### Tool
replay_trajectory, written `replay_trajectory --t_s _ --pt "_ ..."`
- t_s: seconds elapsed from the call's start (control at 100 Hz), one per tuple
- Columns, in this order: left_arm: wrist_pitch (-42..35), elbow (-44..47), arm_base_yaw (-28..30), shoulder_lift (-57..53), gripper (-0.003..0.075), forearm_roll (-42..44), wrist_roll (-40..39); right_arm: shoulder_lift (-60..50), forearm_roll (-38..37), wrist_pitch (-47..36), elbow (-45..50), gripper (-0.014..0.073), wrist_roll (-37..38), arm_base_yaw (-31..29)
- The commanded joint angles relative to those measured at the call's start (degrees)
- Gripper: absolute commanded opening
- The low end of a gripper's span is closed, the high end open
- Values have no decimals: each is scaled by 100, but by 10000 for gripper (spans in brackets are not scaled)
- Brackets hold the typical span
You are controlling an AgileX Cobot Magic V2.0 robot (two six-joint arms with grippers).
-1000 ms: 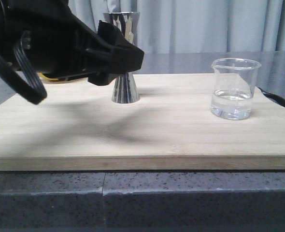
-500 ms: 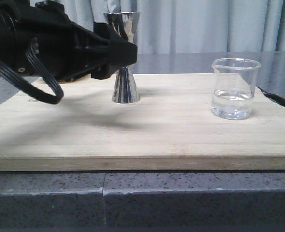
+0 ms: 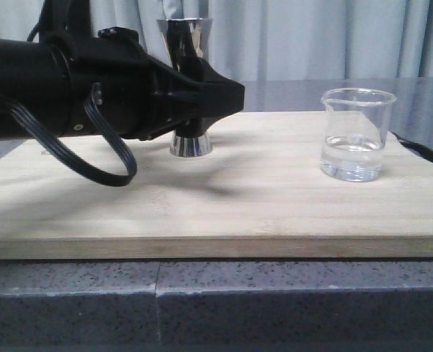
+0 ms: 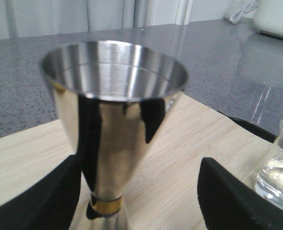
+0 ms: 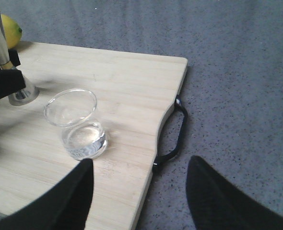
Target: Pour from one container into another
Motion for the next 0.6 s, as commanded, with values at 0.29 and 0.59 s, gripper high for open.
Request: replay_trajectory --t_s 0.29,0.59 --pt "-512 -180 11 -182 295 -13 -12 85 -96 -424 -209 386 -66 26" --pt "-512 -180 11 -182 99 -13 -3 85 -96 -424 -209 386 -66 26"
